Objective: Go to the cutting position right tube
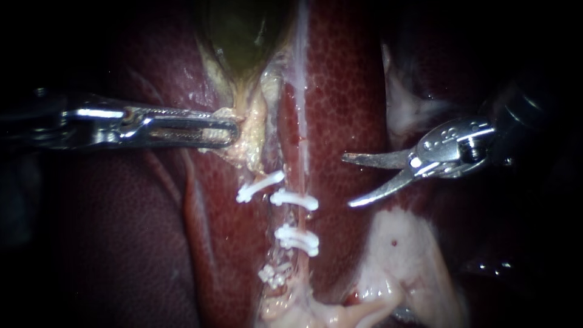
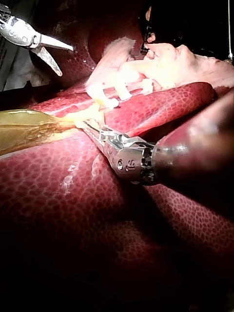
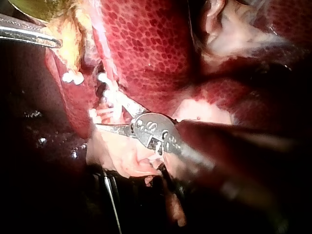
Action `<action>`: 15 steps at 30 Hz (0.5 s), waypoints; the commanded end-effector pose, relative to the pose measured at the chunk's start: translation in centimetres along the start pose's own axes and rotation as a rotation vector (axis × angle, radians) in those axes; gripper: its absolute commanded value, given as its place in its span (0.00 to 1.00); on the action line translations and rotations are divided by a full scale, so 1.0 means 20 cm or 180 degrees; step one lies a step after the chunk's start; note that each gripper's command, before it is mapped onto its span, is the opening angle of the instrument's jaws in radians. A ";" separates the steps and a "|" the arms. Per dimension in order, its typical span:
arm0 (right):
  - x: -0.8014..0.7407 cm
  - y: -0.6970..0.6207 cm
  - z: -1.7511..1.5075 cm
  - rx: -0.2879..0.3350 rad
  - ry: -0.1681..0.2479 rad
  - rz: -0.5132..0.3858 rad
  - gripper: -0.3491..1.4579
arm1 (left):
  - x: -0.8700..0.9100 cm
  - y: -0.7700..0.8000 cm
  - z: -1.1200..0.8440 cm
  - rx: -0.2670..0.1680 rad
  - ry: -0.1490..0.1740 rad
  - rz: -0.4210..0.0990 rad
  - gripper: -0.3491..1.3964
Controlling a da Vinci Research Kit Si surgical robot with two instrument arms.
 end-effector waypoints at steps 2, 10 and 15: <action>0.000 0.000 0.000 0.0000 0.0000 0.0001 0.98 | 0.000 0.000 0.000 0.0001 0.0000 0.0000 0.00; 0.000 0.000 0.000 -0.0002 0.0000 0.0001 0.98 | -0.007 0.000 -0.007 0.0044 0.0020 -0.0019 0.00; -0.001 0.001 0.001 -0.0005 0.0000 0.0001 0.98 | -0.017 0.002 -0.019 -0.0012 -0.0015 -0.0076 0.00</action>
